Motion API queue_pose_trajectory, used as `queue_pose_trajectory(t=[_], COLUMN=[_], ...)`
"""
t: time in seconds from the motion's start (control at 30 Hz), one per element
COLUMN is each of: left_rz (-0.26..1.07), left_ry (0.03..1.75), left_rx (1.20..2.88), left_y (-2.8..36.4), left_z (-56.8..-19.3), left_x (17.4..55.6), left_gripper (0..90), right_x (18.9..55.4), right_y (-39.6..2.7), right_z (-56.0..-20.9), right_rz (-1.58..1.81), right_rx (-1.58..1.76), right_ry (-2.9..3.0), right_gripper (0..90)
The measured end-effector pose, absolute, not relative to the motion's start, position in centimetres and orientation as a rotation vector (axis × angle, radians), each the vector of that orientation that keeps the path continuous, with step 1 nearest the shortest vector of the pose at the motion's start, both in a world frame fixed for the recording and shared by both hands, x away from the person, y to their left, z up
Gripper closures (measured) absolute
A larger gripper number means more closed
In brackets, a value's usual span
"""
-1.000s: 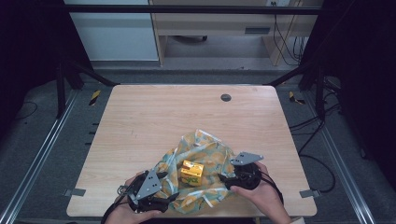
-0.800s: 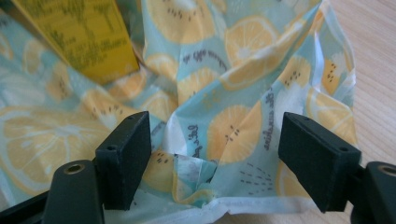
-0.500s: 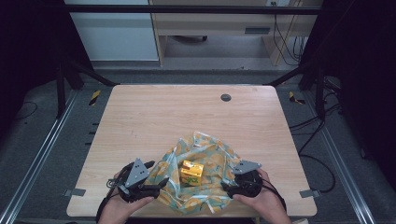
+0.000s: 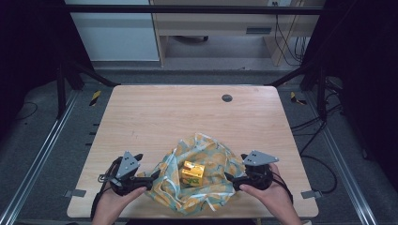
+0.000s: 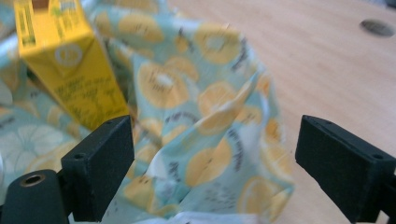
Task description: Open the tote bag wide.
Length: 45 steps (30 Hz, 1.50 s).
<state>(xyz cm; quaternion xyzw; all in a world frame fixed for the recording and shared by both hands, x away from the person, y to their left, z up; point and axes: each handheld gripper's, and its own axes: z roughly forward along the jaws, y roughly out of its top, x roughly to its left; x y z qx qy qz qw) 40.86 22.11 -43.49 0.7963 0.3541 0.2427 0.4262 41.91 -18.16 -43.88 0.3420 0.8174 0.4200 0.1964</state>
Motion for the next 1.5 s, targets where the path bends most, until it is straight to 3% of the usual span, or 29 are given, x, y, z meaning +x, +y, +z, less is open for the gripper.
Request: queue_pose_trajectory(t=[0.47,0.77,1.5], left_rz=[0.712,0.705,0.761], left_ry=[1.051,1.155,1.228], left_rx=[1.895,1.868,1.942], left_y=[27.9,30.1,32.1], left_z=[-43.3,-44.5,-46.2], left_x=[42.5,44.5,46.5], left_gripper=[10.4,9.8,7.6], right_x=[44.6,46.6,46.9], right_y=[-22.9,-25.7,-27.9], right_z=[-41.3,-42.5,-46.6], right_rz=[1.242,1.198,1.066], right_rx=[1.137,1.276,1.398], right_ry=[1.988,1.903,1.91], right_gripper=[9.8,8.5,5.8])
